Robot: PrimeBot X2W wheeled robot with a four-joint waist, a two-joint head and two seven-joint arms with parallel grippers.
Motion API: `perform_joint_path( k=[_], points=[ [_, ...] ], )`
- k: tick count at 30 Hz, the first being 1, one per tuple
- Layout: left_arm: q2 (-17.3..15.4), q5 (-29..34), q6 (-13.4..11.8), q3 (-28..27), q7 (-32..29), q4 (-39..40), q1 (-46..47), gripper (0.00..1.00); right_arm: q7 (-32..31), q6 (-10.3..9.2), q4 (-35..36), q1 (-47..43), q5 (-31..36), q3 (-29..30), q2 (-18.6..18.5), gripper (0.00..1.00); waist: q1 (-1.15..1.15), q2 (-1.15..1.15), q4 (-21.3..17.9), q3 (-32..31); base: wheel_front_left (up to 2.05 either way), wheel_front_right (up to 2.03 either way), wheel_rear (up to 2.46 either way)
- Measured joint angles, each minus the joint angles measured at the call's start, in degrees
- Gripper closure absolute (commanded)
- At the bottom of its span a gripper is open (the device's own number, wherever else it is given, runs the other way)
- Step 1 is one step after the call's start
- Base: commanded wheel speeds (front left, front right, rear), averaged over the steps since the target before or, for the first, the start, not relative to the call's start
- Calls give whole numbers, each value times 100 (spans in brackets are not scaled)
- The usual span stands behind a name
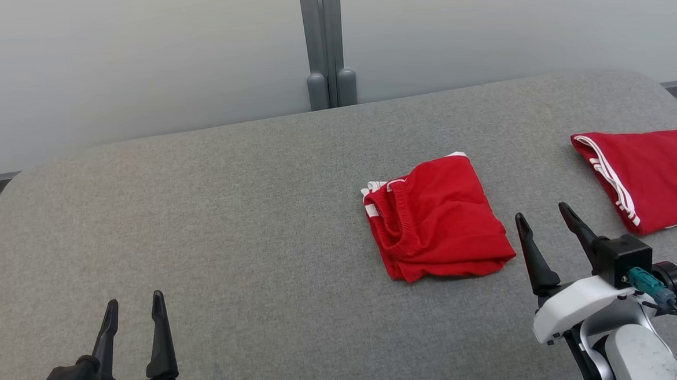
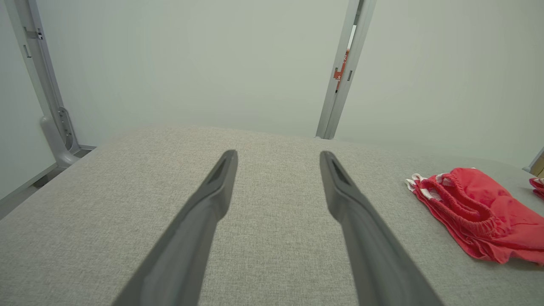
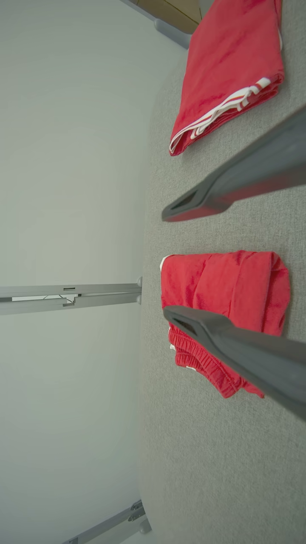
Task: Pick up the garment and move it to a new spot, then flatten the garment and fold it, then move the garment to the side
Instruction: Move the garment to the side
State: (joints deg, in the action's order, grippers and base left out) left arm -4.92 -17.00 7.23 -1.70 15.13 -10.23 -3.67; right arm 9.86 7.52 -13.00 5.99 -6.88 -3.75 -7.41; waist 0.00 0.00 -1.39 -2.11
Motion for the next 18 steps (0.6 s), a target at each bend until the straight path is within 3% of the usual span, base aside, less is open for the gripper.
perform_joint_path(
  k=[8, 18],
  points=[
    [33, 19, 0, 11, -1, 64, -3, 0, -365, 0, -89, 241, -181, 45, -79, 0, 0, 0, 23, 25, 0, 0, 0],
    [43, 51, 5, 218, 0, 177, 98, 0, -2711, 1, -1596, 1678, -1089, 135, -310, 0, 0, 0, 232, 188, 0, 0, 0]
  ],
)
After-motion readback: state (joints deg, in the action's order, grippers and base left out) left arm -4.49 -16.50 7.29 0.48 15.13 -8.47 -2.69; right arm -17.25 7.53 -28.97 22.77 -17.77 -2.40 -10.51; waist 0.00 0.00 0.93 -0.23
